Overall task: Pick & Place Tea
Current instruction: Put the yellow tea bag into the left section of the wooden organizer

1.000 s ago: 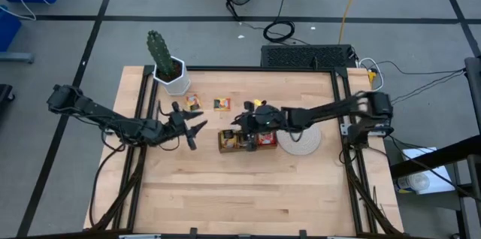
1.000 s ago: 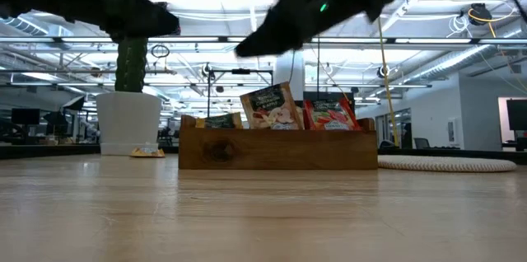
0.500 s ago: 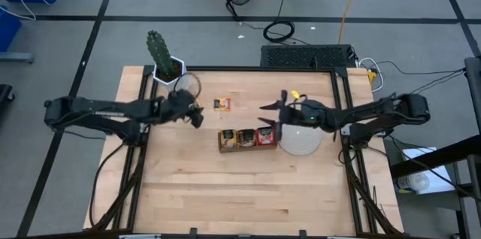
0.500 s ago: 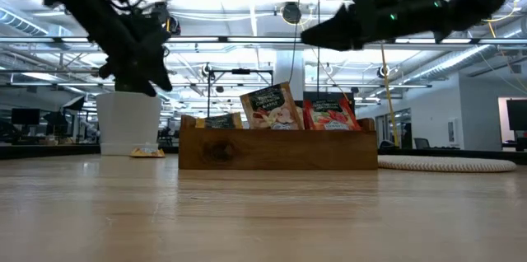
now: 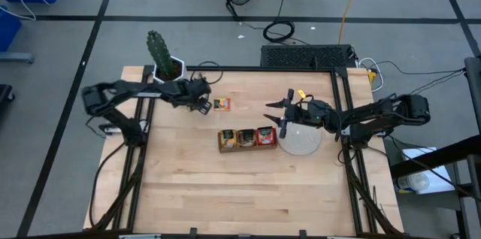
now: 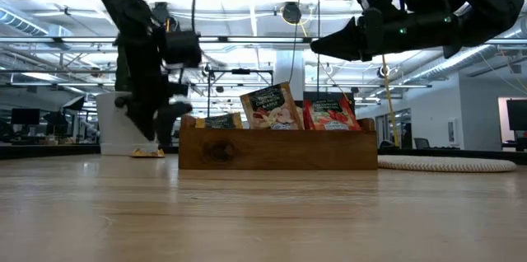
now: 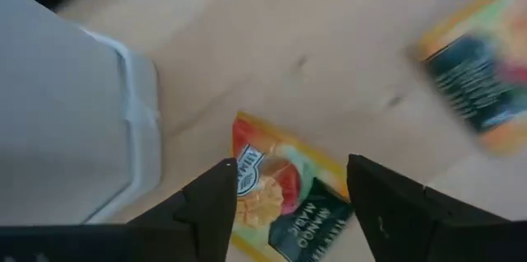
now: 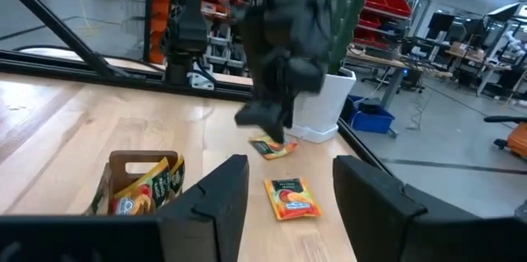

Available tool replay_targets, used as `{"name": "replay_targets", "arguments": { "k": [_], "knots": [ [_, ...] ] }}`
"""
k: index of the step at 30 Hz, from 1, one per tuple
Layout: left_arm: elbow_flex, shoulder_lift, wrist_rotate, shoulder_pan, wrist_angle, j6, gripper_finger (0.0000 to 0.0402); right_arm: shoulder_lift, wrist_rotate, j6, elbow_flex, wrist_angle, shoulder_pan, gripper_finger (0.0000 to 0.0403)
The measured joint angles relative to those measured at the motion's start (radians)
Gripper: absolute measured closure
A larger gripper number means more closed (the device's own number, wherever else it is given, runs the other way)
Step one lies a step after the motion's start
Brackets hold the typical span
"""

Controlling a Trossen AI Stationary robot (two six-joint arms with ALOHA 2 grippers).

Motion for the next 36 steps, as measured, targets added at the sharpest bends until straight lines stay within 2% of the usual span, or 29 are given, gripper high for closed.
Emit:
{"name": "replay_targets", "arguments": {
  "k": [5, 10, 16, 18, 20, 22, 26, 29, 31, 33, 36],
  "knots": [
    [0.004, 0.121, 0.006, 0.007, -0.029, -0.001, 0.0194, 0.000, -0.001, 0.002, 0.000, 0.000, 0.002, 0.0241],
    [0.008, 0.149, 0.088, -0.004, -0.101, -0.084, 0.0212, 0.000, -0.001, 0.003, 0.000, -0.001, 0.002, 0.0243],
    [0.001, 0.098, 0.407, -0.062, -0.160, -0.143, 0.0235, 0.000, -0.001, 0.003, 0.000, -0.007, 0.002, 0.0242],
    [-0.001, 0.078, 0.525, -0.094, -0.164, -0.122, 0.0244, 0.000, -0.001, 0.003, 0.000, -0.013, 0.002, 0.0243],
    [-0.001, 0.068, 0.571, -0.122, -0.156, -0.050, 0.0255, 0.000, -0.001, 0.003, 0.000, -0.021, 0.002, 0.0243],
    [-0.006, 0.044, 0.525, -0.142, -0.159, 0.038, 0.0269, 0.000, -0.001, 0.002, 0.000, -0.023, 0.002, 0.0243],
    [-0.005, -0.002, 0.272, -0.191, -0.155, 0.144, 0.0327, 0.000, 0.000, 0.000, 0.000, -0.022, 0.001, 0.0245],
    [-0.005, -0.027, 0.108, -0.204, -0.115, 0.148, 0.0387, 0.000, 0.000, 0.000, 0.000, -0.021, 0.001, 0.0247],
    [-0.003, -0.031, -0.012, -0.191, -0.068, 0.129, 0.0391, 0.000, 0.000, 0.000, 0.000, -0.021, 0.001, 0.0247],
    [-0.001, -0.025, -0.068, -0.166, -0.060, 0.140, 0.0395, 0.000, 0.000, 0.001, 0.000, -0.020, 0.001, 0.0247],
    [-0.004, 0.027, -0.077, -0.115, -0.064, 0.146, 0.0397, 0.000, 0.001, 0.003, 0.000, -0.020, 0.001, 0.0247]
  ]
}}
